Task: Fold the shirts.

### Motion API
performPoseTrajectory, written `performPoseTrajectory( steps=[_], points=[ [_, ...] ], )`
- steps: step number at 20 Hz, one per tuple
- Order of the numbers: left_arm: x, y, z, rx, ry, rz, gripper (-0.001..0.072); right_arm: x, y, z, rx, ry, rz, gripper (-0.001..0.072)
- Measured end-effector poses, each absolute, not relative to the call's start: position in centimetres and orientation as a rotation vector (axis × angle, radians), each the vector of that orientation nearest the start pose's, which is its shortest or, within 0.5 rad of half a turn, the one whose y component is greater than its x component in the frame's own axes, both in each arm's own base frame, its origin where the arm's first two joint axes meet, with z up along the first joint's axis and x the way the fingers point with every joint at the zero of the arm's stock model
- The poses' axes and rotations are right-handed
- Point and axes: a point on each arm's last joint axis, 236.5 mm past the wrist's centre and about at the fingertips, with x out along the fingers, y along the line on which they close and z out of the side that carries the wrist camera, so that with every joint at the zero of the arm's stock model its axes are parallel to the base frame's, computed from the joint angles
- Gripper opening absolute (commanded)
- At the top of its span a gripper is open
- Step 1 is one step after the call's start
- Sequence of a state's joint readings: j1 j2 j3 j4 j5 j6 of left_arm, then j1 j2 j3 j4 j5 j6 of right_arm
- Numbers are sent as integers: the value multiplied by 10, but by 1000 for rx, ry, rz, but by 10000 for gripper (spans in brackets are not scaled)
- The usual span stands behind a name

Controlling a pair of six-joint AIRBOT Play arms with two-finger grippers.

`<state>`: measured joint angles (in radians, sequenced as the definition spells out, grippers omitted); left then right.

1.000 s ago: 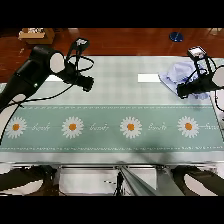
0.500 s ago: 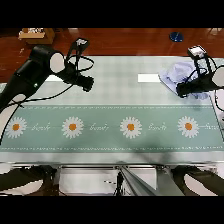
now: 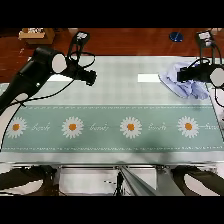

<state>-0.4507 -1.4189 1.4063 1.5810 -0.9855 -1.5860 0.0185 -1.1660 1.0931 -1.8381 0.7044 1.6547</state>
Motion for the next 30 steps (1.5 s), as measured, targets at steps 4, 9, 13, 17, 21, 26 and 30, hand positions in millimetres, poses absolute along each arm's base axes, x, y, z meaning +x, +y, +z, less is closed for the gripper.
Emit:
performPoseTrajectory(
  steps=[4, 9, 13, 17, 21, 26, 30],
  points=[
    [438, -208, 63, 215, 961, -399, 675, 488, -87, 62, -39, 702, -252, 595],
    [432, -209, 64, 176, 984, -391, 676, 521, -134, 5, 105, 734, -342, 596],
    [420, -208, 59, 160, 1043, -388, 676, 546, -146, -41, 156, 778, -361, 594],
    [408, -204, 55, 163, 1097, -385, 675, 547, -149, -85, 174, 859, -375, 234],
    [405, -203, 61, 159, 1104, -385, 675, 527, -157, -104, 165, 967, -407, 34],
    [414, -201, 133, 189, 965, -404, 675, 510, -159, -5, 46, 923, -366, 34],
    [406, -192, 241, 165, 746, -410, 674, 494, -124, 166, 52, 598, -250, 35]
  ],
)
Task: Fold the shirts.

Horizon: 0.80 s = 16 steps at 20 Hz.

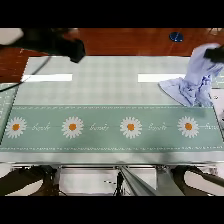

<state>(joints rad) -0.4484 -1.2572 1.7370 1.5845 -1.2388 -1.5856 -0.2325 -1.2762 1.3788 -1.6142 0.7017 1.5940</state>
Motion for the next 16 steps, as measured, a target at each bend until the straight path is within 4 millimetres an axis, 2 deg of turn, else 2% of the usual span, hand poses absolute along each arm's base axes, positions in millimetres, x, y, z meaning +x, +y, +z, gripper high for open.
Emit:
performPoseTrajectory(
  steps=[3, 5, 7, 9, 12, 14, 16],
  points=[
    [374, -175, 329, 124, 554, -415, 674, 442, -83, 295, 83, 317, -145, 35],
    [342, -159, 381, 96, 431, -418, 674, 397, -56, 359, 104, 168, -81, 35],
    [307, -142, 420, 71, 326, -420, 673, 351, -32, 405, 118, 49, -25, 35],
    [272, -125, 450, 39, 239, -420, 673, 315, -14, 427, 121, -4, 20, 36],
    [232, -103, 472, 17, 172, -415, 673, 288, 1, 432, 114, -5, 57, 35],
    [214, -93, 467, 19, 193, -406, 673, 283, 4, 428, 108, 15, 62, 35],
    [205, -87, 452, 29, 255, -398, 673, 287, 5, 417, 112, 59, 71, 36]
  ],
)
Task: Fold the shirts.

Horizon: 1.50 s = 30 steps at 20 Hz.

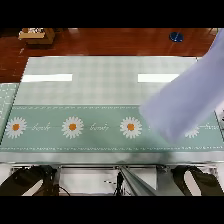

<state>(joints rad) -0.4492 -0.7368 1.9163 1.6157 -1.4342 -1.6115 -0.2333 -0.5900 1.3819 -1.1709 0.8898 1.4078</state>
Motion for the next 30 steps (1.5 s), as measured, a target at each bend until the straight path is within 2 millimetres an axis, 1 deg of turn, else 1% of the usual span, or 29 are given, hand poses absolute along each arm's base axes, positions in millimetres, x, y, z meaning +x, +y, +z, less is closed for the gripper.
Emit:
performPoseTrajectory(
  steps=[2, 3, 5, 8, 10, 11, 12, 15, 17, 18, 19, 20, 21, 22, 23, 24, 26, 27, 28, 30],
  points=[
    [201, -84, 433, 33, 331, -389, 672, 296, 12, 400, 141, 132, 106, 35],
    [201, -84, 423, 34, 368, -385, 673, 302, 19, 387, 161, 185, 138, 35],
    [203, -84, 405, 42, 430, -378, 673, 313, 37, 359, 210, 301, 228, 35],
    [209, -87, 379, 57, 515, -370, 673, 325, 81, 308, 254, 524, 401, 35],
    [213, -89, 363, 67, 561, -365, 673, 329, 119, 268, 221, 684, 506, 35],
    [215, -90, 356, 72, 578, -363, 673, 330, 140, 248, 194, 759, 551, 35],
    [216, -90, 350, 76, 597, -362, 673, 330, 168, 226, 159, 832, 605, 35],
    [219, -92, 337, 83, 634, -358, 673, 324, 261, 164, 54, 977, 754, 36],
    [220, -92, 332, 87, 649, -357, 673, 310, 329, 123, -2, 1025, 844, 41],
    [220, -92, 329, 90, 656, -356, 673, 302, 356, 106, -20, 1038, 876, 161],
    [221, -93, 327, 91, 662, -356, 673, 296, 377, 89, -34, 1048, 896, 316],
    [221, -93, 324, 93, 670, -355, 673, 292, 393, 75, -44, 1056, 907, 400],
    [222, -93, 321, 96, 680, -354, 673, 292, 401, 65, -51, 1056, 907, 437],
    [223, -94, 316, 99, 692, -353, 673, 294, 403, 60, -49, 1060, 900, 438],
    [224, -94, 311, 103, 705, -352, 673, 300, 398, 59, -41, 1060, 882, 438],
    [225, -94, 305, 108, 722, -349, 673, 311, 387, 62, -38, 1054, 853, 456],
    [228, -94, 288, 126, 765, -338, 673, 338, 342, 76, -48, 1037, 762, 460],
    [230, -93, 278, 135, 790, -331, 673, 352, 309, 87, -61, 1024, 698, 460],
    [231, -92, 265, 146, 823, -322, 673, 365, 272, 97, -81, 1013, 623, 460],
    [234, -91, 235, 171, 897, -308, 673, 386, 177, 117, -155, 996, 419, 460]
  ],
)
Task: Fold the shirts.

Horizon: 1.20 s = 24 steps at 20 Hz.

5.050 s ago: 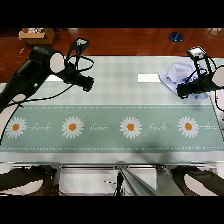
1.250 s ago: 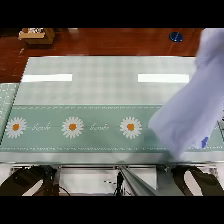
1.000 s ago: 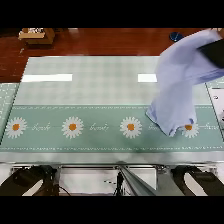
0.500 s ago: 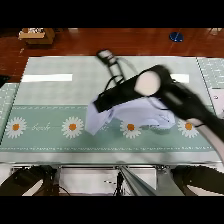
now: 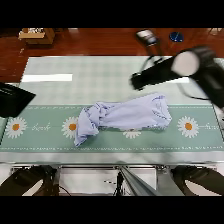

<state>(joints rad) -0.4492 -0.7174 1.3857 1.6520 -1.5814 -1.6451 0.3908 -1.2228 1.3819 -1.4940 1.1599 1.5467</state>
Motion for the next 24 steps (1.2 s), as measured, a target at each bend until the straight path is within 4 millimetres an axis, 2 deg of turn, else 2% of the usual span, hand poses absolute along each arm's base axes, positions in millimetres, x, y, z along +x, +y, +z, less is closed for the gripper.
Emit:
performPoseTrajectory(
  steps=[2, 3, 4, 5, 7, 9, 11, 16, 17, 18, 19, 20, 21, 24],
  points=[
    [236, -92, 195, 200, 983, -297, 674, 390, 75, 135, -210, 1005, 194, 460],
    [238, -92, 173, 212, 1019, -295, 675, 385, 28, 142, -211, 1020, 91, 460],
    [238, -94, 148, 224, 1063, -296, 677, 379, -9, 147, -185, 1031, 9, 460],
    [236, -95, 123, 232, 1106, -301, 686, 371, -42, 150, -134, 1040, -60, 460],
    [229, -102, 74, 229, 1188, -324, 720, 357, -79, 148, 8, 1044, -121, 460],
    [222, -114, 35, 193, 1245, -361, 720, 347, -98, 141, 130, 1043, -141, 460],
    [219, -129, 6, 136, 1274, -394, 720, 340, -106, 127, 204, 1053, -142, 460],
    [230, -164, -35, -12, 1307, -435, 720, 327, -106, 88, 288, 1110, -115, 460],
    [230, -171, -45, -40, 1329, -441, 684, 325, -105, 81, 296, 1121, -112, 460],
    [229, -176, -52, -66, 1357, -449, 439, 323, -104, 74, 303, 1131, -109, 460],
    [227, -183, -61, -92, 1385, -457, 133, 321, -103, 68, 310, 1141, -107, 460],
    [225, -187, -68, -108, 1413, -463, 22, 320, -102, 63, 316, 1146, -104, 460],
    [223, -190, -75, -122, 1436, -466, 22, 317, -102, 58, 318, 1158, -101, 461],
    [216, -195, -84, -144, 1490, -473, 21, 306, -95, 35, 329, 1210, -81, 532]
  ],
)
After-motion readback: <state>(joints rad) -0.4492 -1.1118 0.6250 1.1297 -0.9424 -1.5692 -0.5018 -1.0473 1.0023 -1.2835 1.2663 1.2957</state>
